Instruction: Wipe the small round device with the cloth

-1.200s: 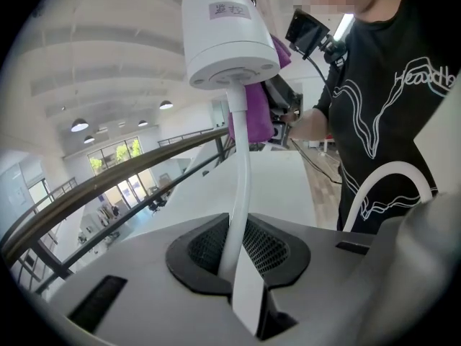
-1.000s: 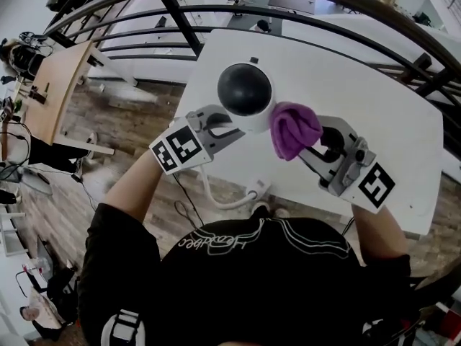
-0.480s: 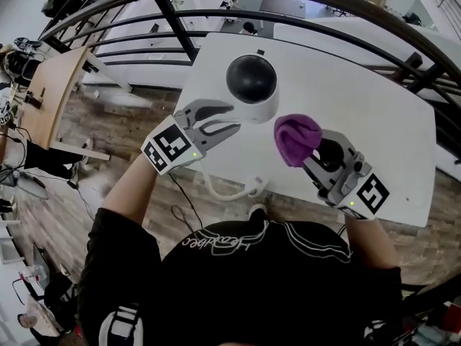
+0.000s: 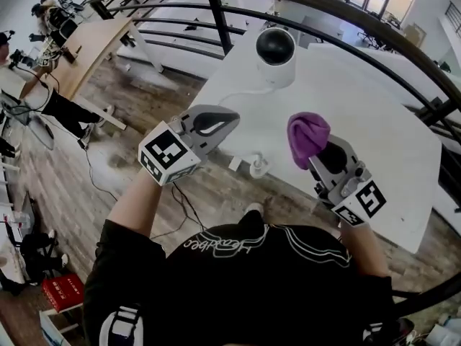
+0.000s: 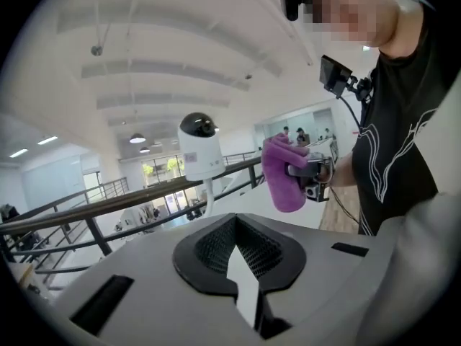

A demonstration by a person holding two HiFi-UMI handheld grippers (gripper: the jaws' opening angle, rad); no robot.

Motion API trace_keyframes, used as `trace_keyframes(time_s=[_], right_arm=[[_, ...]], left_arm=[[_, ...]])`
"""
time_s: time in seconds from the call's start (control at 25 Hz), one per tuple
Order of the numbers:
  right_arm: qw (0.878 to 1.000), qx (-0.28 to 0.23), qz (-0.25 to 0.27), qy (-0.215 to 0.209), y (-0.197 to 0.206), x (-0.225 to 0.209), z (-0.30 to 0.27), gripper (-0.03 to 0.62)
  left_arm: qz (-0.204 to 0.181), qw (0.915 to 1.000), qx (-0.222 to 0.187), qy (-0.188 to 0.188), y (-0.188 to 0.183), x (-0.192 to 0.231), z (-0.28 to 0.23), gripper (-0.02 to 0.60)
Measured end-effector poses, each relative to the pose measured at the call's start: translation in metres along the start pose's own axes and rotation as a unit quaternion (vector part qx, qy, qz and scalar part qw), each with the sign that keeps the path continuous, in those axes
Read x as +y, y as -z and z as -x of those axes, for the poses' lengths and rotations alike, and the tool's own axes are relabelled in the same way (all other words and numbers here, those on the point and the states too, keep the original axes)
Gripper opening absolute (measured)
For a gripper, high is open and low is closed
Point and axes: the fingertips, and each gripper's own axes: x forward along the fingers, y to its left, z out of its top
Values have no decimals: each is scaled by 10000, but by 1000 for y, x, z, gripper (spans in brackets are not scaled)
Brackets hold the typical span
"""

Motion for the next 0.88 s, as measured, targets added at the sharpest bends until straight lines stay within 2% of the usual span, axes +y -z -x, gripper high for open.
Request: trace_keyframes(time_s=[0.08, 0.16, 0.24, 0.32, 0.4, 0.48, 0.6, 0.88], right_arm=[[9999, 25, 49, -133, 0, 28, 19, 66], [9997, 61, 112, -207, 1, 53, 37, 66], [9997, 106, 63, -228, -4, 67, 48, 66], [9995, 134, -37, -273, -12, 76, 55, 66], [9993, 148, -74, -323, -14, 97, 70, 67], [9992, 161, -71, -366, -11, 134, 99, 66], [9986, 232, -85, -459, -8, 177, 133, 66], [9965, 526, -104, -638, -2, 195, 153, 66]], left_arm=[[168, 9994, -65, -309, -6, -41, 19, 9], [522, 9966, -207, -600, -13, -75, 34, 9], [1021, 9902, -473, -832, -29, -95, 43, 9], [1354, 9825, -776, -1020, -49, -112, 52, 9], [1417, 9775, -996, -1201, -63, -145, 63, 9], [1363, 9751, -1133, -1332, -69, -197, 78, 9], [1358, 9739, -1236, -1338, -74, -262, 89, 9], [1863, 9599, -1390, -1567, -76, -302, 84, 8]])
